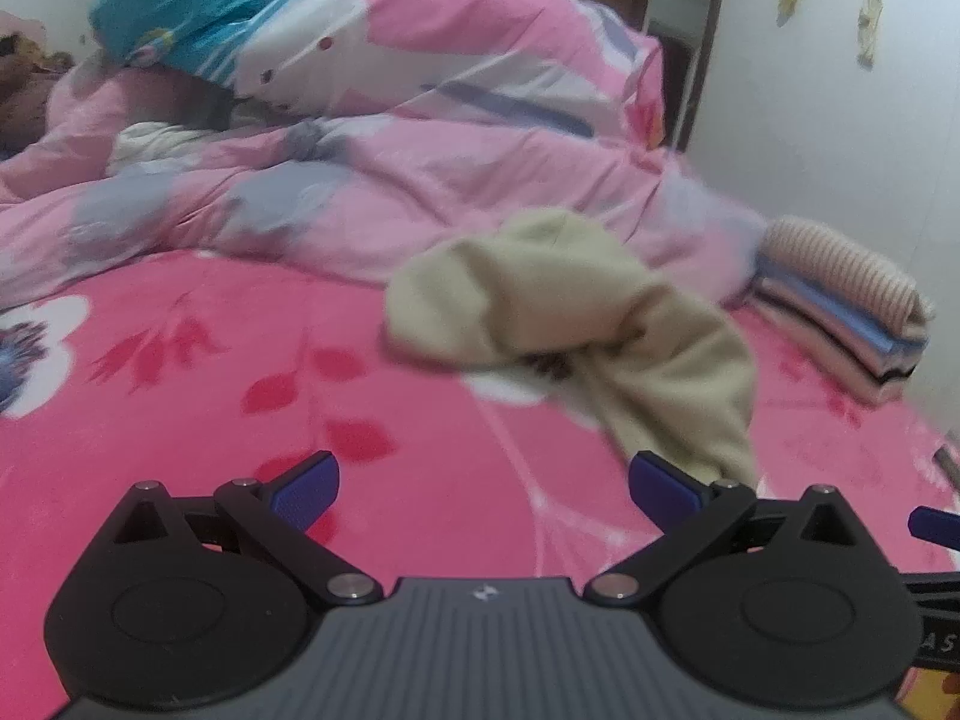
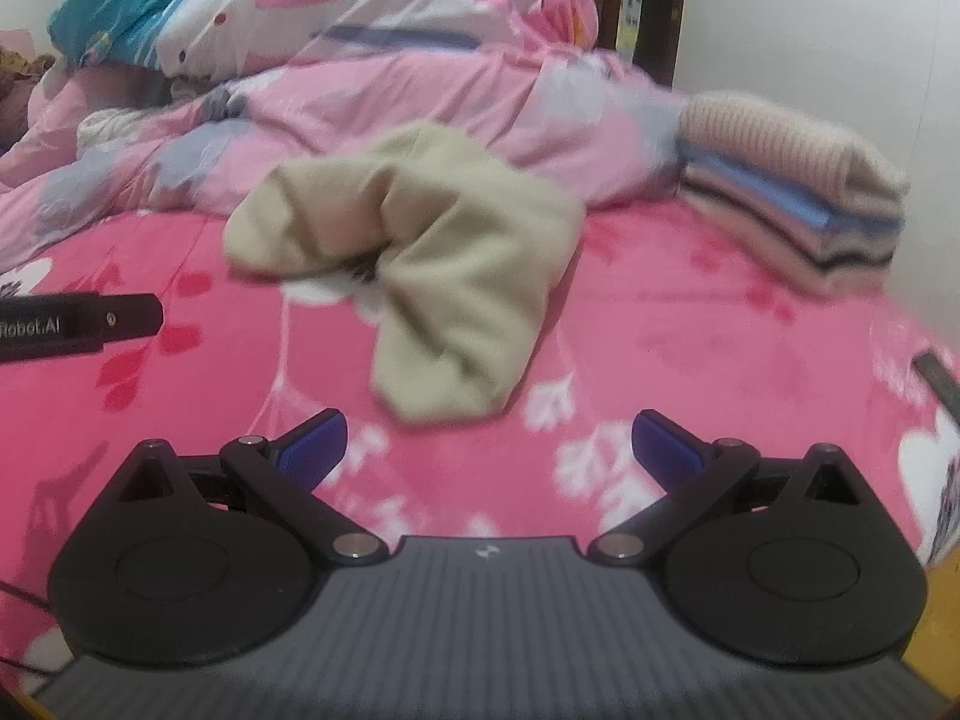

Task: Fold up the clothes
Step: 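Reach both grippers to the beige hoodie and close on its fabric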

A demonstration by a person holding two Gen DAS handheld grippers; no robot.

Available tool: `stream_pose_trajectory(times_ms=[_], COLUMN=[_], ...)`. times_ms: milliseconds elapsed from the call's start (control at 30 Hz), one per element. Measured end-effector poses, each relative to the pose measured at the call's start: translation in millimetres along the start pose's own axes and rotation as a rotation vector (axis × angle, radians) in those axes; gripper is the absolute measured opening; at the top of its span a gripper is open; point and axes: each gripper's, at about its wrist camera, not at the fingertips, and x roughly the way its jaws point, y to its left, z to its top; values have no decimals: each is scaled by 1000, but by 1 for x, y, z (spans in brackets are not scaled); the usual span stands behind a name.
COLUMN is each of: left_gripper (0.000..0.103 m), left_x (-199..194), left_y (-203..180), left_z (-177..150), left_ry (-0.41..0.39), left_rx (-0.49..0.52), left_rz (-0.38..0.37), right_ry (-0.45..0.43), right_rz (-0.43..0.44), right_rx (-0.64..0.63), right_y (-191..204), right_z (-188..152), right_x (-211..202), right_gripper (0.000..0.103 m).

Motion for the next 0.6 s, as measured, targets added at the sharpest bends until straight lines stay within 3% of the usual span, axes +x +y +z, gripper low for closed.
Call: stream_pose_trajectory(times_ms=[133,300,433,533,600], left_gripper=[103,103,103,103,101], left_x=[37,88,136,168,185], left_y=[-6,-12,-5,-1,-10], left_z=[26,65,96,111,116], left_ry=[-23,-53,-7,26,43], left_rx=[-2,-9,-109,-182,-160], left_rz=[-36,-52,-69,-101,-109], right_ry=[-72,-137,-150,-172,-184], right_rz=[12,98,183,177,166], right_rx=[-58,-35,21,35,44], right_y=[-18,-44,-63,-81,-94], right_z=[22,59,91,119,138], right_x=[22,67,111,155,187], right_gripper=[102,102,102,102,102])
